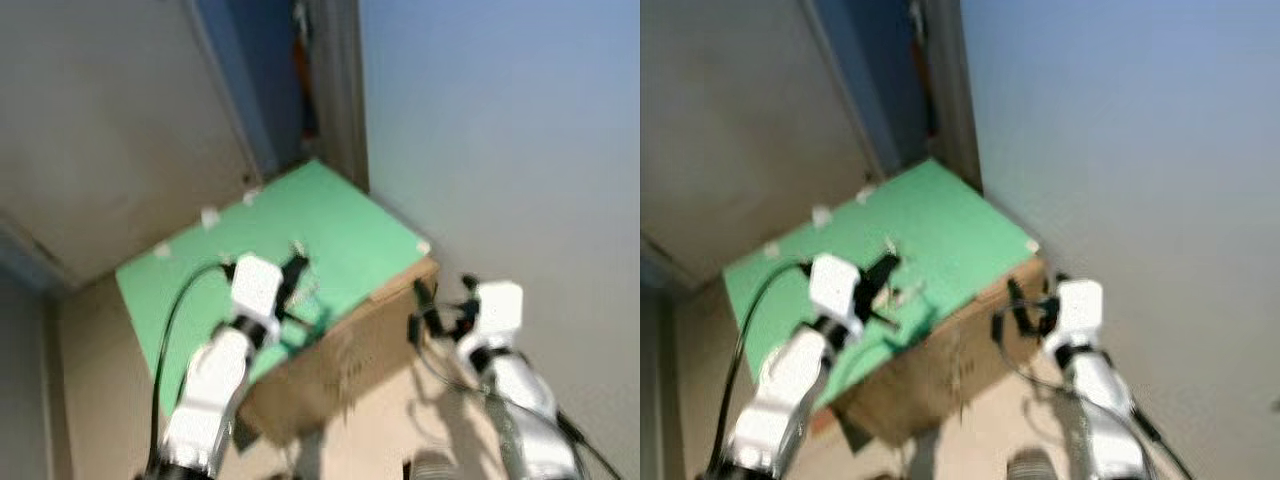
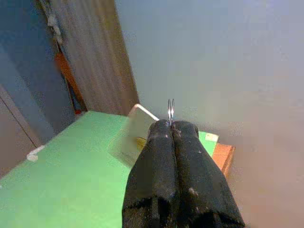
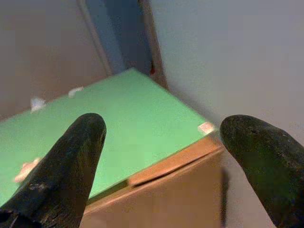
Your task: Hang keys on a hook
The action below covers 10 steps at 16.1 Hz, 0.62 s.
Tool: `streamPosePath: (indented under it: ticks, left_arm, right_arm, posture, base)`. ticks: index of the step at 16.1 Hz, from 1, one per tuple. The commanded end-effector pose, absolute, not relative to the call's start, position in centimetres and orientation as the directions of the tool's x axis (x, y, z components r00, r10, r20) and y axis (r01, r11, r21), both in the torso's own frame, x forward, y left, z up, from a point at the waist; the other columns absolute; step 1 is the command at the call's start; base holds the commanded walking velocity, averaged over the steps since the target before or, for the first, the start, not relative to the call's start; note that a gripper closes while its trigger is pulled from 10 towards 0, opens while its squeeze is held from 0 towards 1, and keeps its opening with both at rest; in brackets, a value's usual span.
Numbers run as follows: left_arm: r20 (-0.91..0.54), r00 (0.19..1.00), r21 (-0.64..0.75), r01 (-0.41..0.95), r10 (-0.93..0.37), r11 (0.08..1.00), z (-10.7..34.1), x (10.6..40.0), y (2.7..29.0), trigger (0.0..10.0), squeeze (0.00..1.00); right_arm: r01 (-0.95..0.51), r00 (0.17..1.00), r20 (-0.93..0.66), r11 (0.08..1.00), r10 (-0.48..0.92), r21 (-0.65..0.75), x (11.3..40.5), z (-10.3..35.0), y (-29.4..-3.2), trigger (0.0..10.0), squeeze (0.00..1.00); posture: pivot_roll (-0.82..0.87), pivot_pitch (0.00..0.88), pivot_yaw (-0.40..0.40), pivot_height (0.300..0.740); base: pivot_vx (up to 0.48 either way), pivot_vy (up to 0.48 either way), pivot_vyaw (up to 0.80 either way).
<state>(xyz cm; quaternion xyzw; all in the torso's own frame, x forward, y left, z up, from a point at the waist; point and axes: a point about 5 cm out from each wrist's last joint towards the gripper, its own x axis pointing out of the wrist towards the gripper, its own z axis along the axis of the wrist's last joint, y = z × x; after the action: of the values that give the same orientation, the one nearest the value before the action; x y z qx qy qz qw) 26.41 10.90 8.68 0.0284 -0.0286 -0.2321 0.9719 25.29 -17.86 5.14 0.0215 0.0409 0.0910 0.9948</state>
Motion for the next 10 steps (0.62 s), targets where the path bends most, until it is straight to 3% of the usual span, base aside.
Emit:
streamPosePath:
  ticks: [1,8,10]
  left_arm:
    - [0.022,0.899,0.101,0.433,-0.437,0.896,8.5,26.4,12.0,0.0,0.00]
    - [0.026,0.906,0.083,0.420,-0.423,0.904,8.7,26.8,12.4,0.0,0.00]
    - [0.031,0.923,0.024,0.383,-0.383,0.924,8.9,27.6,12.6,0.0,0.00]
  right_arm:
    - [-0.211,0.974,-0.077,0.976,0.215,0.062,25.2,5.0,-16.6,10.0,0.00]
    - [-0.204,0.973,-0.096,0.976,0.211,0.075,25.3,4.7,-16.9,10.0,0.00]
    - [-0.198,0.973,-0.100,0.976,0.207,0.094,25.6,4.6,-16.8,10.0,0.00]
  posture:
    - [-0.28,0.000,0.172,0.713]
    - [-0.28,0.000,0.171,0.713]
    - [-0.27,0.000,0.173,0.713]
  base:
    - [0.000,0.000,0.00]
    - [0.000,0.000,0.00]
    - [0.000,0.000,0.00]
